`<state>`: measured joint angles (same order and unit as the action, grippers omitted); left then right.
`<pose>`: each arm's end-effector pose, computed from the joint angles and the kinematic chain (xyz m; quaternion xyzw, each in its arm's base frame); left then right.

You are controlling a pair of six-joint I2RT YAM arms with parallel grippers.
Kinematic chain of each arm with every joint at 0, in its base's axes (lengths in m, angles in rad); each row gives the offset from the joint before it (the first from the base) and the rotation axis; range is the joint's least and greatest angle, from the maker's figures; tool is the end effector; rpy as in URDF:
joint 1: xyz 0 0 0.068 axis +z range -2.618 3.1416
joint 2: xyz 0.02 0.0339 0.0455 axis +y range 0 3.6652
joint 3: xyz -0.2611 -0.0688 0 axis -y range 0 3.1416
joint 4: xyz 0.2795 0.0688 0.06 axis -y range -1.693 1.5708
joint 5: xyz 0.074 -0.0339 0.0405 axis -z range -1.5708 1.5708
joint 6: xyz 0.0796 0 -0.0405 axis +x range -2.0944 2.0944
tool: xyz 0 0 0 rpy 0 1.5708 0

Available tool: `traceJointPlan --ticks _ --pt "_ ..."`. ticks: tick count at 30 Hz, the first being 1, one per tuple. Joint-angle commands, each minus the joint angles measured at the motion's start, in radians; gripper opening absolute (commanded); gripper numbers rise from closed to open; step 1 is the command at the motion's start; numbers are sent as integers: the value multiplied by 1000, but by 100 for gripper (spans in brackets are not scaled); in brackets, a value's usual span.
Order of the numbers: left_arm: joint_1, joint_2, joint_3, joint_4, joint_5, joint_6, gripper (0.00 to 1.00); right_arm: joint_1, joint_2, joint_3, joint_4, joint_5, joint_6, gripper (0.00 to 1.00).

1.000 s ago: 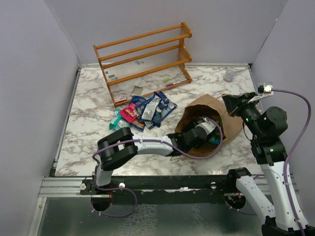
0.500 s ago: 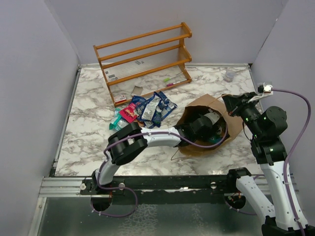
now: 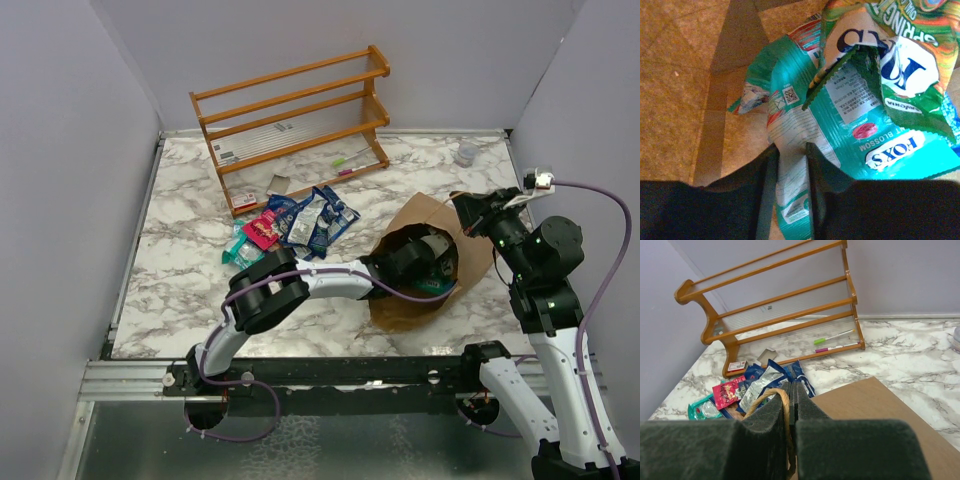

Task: Take the snacks out of the paper bag
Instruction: Take out the snack from the paper bag.

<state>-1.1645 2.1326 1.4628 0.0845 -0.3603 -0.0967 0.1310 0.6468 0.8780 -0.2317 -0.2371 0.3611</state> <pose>0.2389 -0.4842 0.1260 0.3681 0.7893 -0.1469 0.4690 0.2170 0.0474 0.3932 -0.0024 0.7073 0.2521 0.6604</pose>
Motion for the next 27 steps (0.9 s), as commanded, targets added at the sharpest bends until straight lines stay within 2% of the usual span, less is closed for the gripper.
traceJointPlan --ticks 1,3,7,15,27 --pt "-3 -5 -4 -38 80 -9 21 1 -10 6 1 5 -16 2" --pt "-3 -19 -12 -40 87 -15 11 1 -11 6 0 7 -15 2" --pt "-4 -67 -30 -45 86 -16 0 1 -11 5 0 6 -15 2" --pt "-39 -258 -103 -43 69 18 0 1 -9 8 1 14 -18 2" --pt "-118 -591 -394 83 69 68 0 1 -11 10 2 28 -25 2"
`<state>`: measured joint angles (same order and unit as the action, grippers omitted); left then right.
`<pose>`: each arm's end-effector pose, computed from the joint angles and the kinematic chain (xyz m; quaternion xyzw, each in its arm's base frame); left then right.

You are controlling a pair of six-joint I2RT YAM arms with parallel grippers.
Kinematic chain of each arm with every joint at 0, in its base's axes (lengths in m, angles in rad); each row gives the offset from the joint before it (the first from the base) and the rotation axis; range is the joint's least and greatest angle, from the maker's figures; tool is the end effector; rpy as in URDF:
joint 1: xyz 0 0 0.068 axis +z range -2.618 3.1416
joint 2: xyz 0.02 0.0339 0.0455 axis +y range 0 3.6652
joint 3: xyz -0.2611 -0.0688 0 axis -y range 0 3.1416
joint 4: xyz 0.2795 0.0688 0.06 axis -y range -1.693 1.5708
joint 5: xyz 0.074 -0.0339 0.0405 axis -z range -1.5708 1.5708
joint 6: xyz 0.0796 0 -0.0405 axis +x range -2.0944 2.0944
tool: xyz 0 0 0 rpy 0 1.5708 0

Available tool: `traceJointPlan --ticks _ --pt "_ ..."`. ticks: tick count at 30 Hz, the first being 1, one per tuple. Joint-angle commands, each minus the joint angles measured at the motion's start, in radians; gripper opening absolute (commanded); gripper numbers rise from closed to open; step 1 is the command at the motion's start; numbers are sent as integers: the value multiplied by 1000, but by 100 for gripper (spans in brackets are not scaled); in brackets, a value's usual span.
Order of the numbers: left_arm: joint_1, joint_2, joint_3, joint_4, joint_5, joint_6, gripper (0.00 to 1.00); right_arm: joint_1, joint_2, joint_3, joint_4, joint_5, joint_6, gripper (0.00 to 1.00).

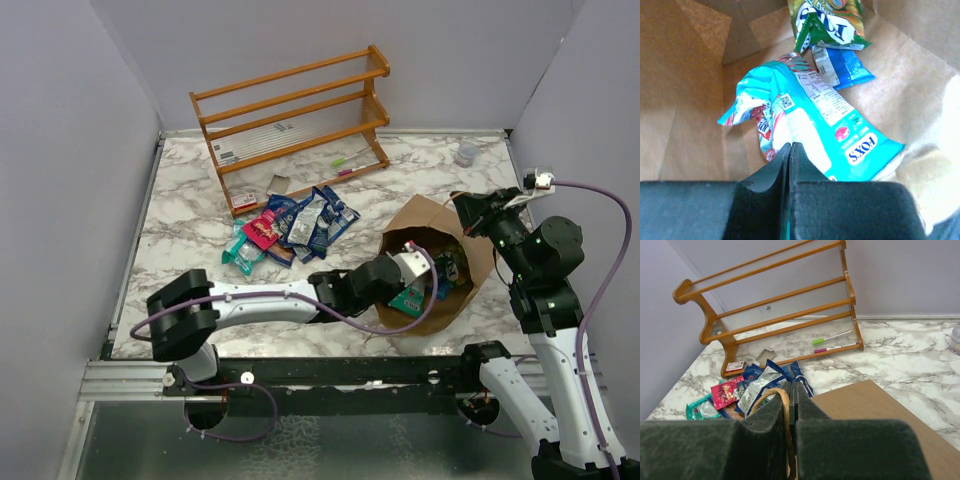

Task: Take the snacks out of the paper bag
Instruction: Take out the snack from the paper bag, then place the snack at the center of the board.

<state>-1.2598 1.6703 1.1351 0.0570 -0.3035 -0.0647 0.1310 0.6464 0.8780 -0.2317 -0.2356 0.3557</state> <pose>0.1604 -0.4212 0.2134 0.4103 0.7425 -0.2139 0.4844 0.2169 0.0473 0.3933 -0.0038 0.7071 0.2499 0.6615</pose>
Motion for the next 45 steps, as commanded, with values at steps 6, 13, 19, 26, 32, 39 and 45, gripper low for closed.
traceJointPlan --ticks 6,13,19,26,32,39,45 --pt "-33 -284 -148 121 -64 71 0 1 -11 11 2 22 -16 2" --pt "-33 -540 -263 184 39 148 0 1 -14 15 -3 27 -20 2" --pt "-34 -702 -282 152 -54 180 0 1 -15 6 4 30 -16 2" --pt "-33 -818 -287 110 -228 219 0 1 -8 7 9 30 -16 2" --pt "-30 -838 -289 110 -594 202 0 1 -6 8 11 29 -14 2" --pt "138 -836 -295 -23 -601 35 0 1 7 16 20 14 -7 2" --pt "414 -732 -260 -176 -432 -127 0 1 11 31 16 6 -8 2"
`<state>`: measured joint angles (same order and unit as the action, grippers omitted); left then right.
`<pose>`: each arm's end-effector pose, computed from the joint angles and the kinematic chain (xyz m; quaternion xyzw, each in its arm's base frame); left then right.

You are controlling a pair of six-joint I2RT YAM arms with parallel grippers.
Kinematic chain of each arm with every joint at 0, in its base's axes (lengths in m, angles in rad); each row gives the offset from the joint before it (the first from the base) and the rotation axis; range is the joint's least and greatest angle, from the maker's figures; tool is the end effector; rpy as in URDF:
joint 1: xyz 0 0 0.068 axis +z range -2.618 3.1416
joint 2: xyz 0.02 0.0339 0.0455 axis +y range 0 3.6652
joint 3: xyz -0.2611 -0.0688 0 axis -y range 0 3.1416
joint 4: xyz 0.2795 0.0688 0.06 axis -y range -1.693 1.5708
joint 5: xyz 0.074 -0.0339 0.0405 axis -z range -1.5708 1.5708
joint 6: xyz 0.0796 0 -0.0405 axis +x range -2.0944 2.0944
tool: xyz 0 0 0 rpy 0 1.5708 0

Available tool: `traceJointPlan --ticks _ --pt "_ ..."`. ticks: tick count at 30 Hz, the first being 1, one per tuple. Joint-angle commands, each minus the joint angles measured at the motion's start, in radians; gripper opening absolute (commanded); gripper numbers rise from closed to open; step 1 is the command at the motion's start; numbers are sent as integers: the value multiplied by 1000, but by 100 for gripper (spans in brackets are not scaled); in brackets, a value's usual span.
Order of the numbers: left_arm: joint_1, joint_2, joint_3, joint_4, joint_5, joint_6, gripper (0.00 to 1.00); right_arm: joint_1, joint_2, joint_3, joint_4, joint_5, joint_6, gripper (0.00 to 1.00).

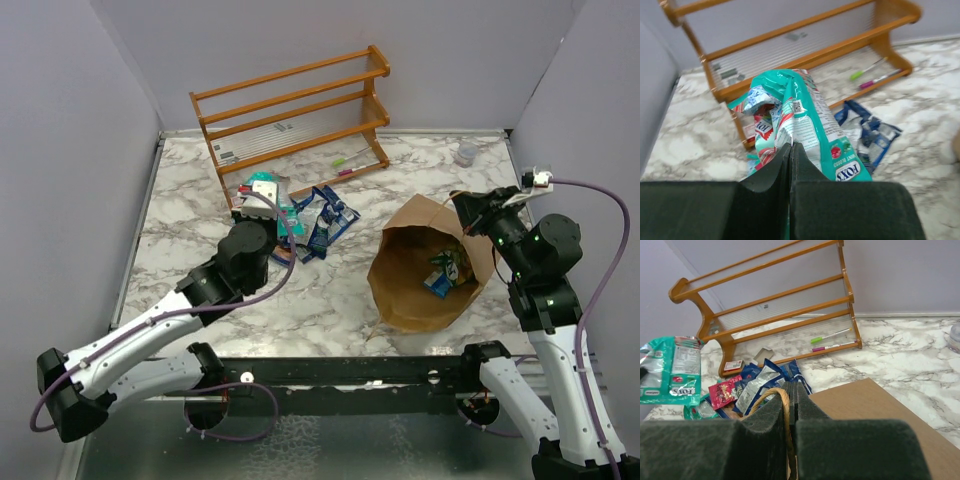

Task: Take the snacks out of the paper bag
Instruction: Place the snack at the center of the board, then take out the snack from the paper bag.

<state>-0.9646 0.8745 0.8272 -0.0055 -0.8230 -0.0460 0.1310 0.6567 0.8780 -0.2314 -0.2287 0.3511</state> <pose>0.1975 -0.1825 0.3538 0.0481 0.7181 -0.0514 0.6924 0.2200 0.0472 0.3913 -0.0022 0.7106 0.2456 0.6594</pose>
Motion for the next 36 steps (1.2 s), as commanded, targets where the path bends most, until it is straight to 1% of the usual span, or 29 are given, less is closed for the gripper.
traceJointPlan --ticks 1,4,11,15,17,21,23,24,25,27,28,30,31,32,33,36 --pt "155 93 66 -147 116 -176 0 1 1 34 12 0 -3 2" --pt "244 161 88 -169 249 -216 0 1 -5 30 11 3 -7 2" --pt "410 324 187 -190 451 -229 0 1 -7 6 25 -2 -2 2" --pt "446 394 169 -149 479 -242 0 1 -6 1 25 3 -4 2" --pt "468 433 147 -140 466 -257 0 1 -8 1 24 5 -9 2" --pt "501 542 110 -134 421 -344 0 1 -8 -7 26 6 -11 2" --pt "501 616 139 -179 455 -373 0 1 -7 -11 35 2 -11 2" --pt "502 647 171 -221 468 -390 2 1 -6 -8 33 -1 -12 2" --pt "503 667 203 -252 477 -399 6 1 -4 -1 27 -3 -15 2" --pt "501 656 226 -263 495 -396 21 1 -8 12 1 0 -22 2" --pt "501 627 213 -243 516 -392 33 1 -14 18 -8 0 -25 2" --pt "501 539 146 -172 588 -385 64 1 -34 26 -24 -4 -45 2" --pt "501 489 117 -140 622 -391 75 1 -46 32 -37 -2 -53 2" --pt "501 446 93 -108 660 -393 84 1 -56 42 -58 5 -62 2" --pt "501 403 71 -82 700 -394 88 1 -68 50 -80 11 -71 2" --pt "498 299 21 -24 811 -403 89 1 -105 46 -114 8 -89 2"
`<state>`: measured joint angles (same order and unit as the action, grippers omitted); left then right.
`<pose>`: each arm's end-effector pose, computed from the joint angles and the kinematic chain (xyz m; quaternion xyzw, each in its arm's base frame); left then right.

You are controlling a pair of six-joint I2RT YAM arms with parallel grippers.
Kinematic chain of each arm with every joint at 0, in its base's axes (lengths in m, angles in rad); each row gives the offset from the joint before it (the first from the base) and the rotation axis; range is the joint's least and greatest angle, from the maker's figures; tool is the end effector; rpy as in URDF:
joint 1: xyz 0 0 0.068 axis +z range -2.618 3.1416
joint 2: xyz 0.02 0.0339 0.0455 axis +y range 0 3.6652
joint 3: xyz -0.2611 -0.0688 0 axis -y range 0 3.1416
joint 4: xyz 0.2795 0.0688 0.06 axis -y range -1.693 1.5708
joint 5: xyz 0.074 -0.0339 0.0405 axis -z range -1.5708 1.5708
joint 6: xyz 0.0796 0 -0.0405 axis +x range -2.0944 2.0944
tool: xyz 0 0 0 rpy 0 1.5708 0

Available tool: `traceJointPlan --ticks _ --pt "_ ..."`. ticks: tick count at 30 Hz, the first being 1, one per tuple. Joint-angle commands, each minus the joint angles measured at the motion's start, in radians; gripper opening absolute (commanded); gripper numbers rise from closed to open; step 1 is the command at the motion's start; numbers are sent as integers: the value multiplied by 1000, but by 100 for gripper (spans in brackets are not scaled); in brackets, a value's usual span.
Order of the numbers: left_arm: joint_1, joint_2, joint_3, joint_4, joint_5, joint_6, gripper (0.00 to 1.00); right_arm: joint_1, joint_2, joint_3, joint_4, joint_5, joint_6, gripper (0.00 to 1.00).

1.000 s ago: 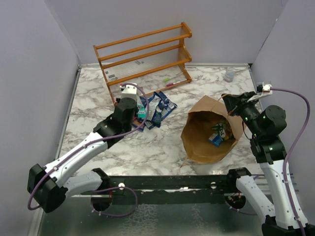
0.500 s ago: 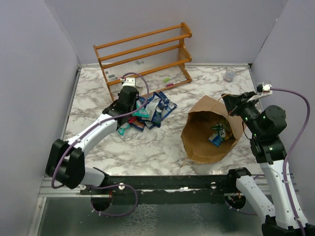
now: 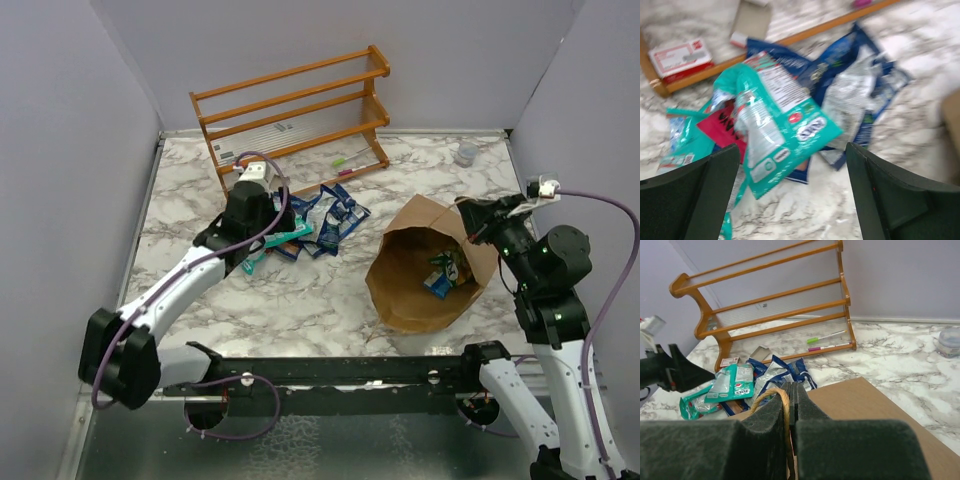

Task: Take the snacks out of the paper bag
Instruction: Take out the snack from the paper bag.

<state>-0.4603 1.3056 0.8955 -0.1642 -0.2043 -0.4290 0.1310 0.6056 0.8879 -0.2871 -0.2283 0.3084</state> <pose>0.3291 -0.1452 0.2265 -0.0351 0.8745 -0.1236 0.4677 0.2044 0.0451 0.3969 -0.0177 0.7085 0.2315 0.6664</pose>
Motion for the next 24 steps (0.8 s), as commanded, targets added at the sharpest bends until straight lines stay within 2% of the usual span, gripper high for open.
traceJointPlan --ticks 1,5,8,13,19,24 --pt "-12 -160 -65 159 231 -21 89 1 -61 25 -55 -9 -53 2" --pt "-88 -265 -117 235 308 -13 89 1 -58 -1 -49 -57 -35 2" --pt "-206 -330 -153 294 282 16 89 1 -36 -5 -25 -75 -12 2" --pt "-404 -343 -169 377 269 34 89 1 -8 20 -27 -86 -3 2" --pt "-654 -284 -223 605 176 95 84 1 -32 -10 -52 -81 -8 2" --pt "-824 -135 -157 673 136 295 81 1 -57 -6 -94 -55 -4 2"
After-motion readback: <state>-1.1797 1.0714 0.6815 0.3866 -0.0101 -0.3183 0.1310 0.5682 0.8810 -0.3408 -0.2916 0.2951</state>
